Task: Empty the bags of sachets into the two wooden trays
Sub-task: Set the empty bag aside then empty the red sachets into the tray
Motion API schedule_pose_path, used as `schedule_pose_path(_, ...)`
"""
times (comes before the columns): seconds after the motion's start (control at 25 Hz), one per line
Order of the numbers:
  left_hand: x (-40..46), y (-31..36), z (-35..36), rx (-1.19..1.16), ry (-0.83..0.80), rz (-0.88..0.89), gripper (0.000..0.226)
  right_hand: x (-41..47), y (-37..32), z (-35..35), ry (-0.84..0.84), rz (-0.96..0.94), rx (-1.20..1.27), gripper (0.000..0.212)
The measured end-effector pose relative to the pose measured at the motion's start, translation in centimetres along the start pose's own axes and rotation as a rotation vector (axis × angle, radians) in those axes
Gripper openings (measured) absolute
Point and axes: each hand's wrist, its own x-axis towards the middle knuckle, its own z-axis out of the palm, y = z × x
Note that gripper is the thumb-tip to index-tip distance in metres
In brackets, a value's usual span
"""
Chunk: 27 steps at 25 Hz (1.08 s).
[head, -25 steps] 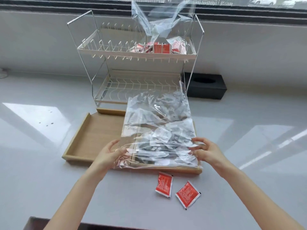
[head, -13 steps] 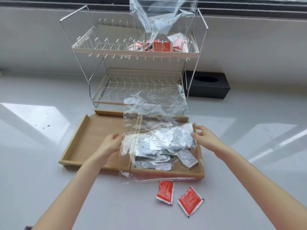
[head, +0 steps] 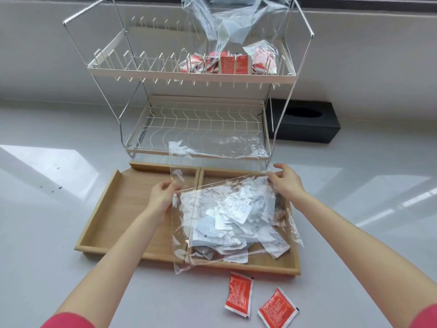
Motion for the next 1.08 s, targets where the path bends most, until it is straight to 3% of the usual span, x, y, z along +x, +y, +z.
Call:
schedule_pose_path(0.16, -0.1, 0.4, -0.2, -0.054, -0.003, 0.048, 0.024, 0.4, 0.1, 0.2, 0.007, 0.011, 0.124, 0.045)
schedule_pose_path(0.32, -1.7, 1.3, -1.4, -0.158, -0.044, 0.185, 0.016, -0.7, -0.2, -1.3, -0.01, -0.112, 0.205, 0.054)
schedule_pose_path(0.48, -4.3, 3.2, -2.9, -0.097, -0.153, 0.451, 0.033, -2.8, -0.8, -4.0, -0.048, -0.287, 0.25, 0.05)
schedule_pose_path(0.6, -5.9, 4.8, -3.7, 0.072, -0.242, 0.54, 0.036, -4.1, -1.1, -5.8, -0.039, -0.328, 0.227, 0.038)
schedule_pose_path(0.88, -9.9, 8.1, -3.0, 0.403, 0.079, 0.826, 0.01, -6.4, -1.9, -10.3, 0.172, -0.521, -0.036, 0.007)
schedule_pose_path(0.96, -10.7, 9.3, -2.3, 0.376, 0.065, 0.837, 0.002, -6.6, -2.1, -12.1, 0.235, -0.529, -0.007, 0.013)
schedule_pose_path(1.08, -11.9, 11.3, -0.1, 0.287, -0.098, 0.826, 0.014, -6.2, -1.9, -15.3, 0.236, -0.494, 0.098, 0.014)
